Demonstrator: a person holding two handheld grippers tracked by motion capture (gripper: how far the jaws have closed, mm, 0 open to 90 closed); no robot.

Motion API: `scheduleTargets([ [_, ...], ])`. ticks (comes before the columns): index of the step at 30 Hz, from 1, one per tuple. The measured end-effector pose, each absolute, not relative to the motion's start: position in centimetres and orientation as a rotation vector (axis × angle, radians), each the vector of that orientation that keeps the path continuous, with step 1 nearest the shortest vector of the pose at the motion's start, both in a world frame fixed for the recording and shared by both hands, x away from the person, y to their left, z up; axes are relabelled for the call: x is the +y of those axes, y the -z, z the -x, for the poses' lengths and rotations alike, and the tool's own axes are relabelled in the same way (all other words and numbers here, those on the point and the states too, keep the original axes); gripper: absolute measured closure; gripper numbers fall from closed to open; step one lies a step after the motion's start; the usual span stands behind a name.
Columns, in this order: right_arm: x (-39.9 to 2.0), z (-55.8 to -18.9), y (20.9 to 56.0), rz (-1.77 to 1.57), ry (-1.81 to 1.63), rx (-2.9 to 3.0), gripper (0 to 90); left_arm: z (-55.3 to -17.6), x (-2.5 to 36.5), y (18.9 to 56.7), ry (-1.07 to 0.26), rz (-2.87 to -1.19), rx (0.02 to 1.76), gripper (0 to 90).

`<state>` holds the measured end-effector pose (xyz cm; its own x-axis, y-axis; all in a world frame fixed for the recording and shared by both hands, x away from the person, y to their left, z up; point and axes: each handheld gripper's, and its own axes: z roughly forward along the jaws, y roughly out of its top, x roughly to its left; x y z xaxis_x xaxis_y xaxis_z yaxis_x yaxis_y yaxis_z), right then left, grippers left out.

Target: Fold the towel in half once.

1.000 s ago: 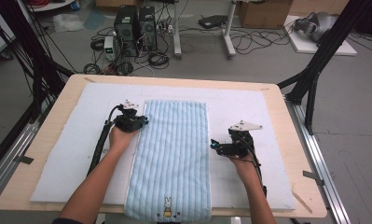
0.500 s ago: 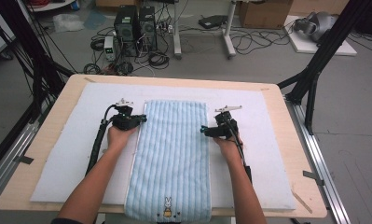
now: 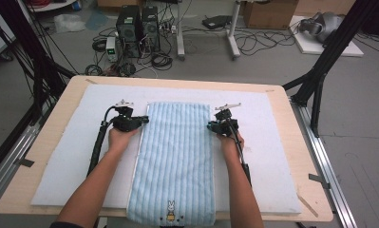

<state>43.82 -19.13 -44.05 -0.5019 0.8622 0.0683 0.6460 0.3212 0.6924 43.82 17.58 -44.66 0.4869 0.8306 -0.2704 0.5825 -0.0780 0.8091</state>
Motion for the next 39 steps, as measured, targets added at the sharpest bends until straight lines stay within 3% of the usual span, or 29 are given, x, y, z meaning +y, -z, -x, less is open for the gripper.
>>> scheduleTargets([
  [8, -18.7, -44.3, 42.1, -1.287, -1.007, 2.136, 87.9, -44.6, 17.9, 42.8, -0.351, -1.678, 1.197, 87.4],
  [19, -19.1, -41.8, 40.8, -1.237, -1.147, 2.16, 87.8, -42.1, 18.8, 41.7, -0.352, -1.731, 1.094, 87.4],
  [39, -20.1, -32.6, 41.2, -1.081, -1.17, 2.286, 87.5, -33.6, 19.6, 43.0, -0.263, -1.761, 0.971, 87.1],
])
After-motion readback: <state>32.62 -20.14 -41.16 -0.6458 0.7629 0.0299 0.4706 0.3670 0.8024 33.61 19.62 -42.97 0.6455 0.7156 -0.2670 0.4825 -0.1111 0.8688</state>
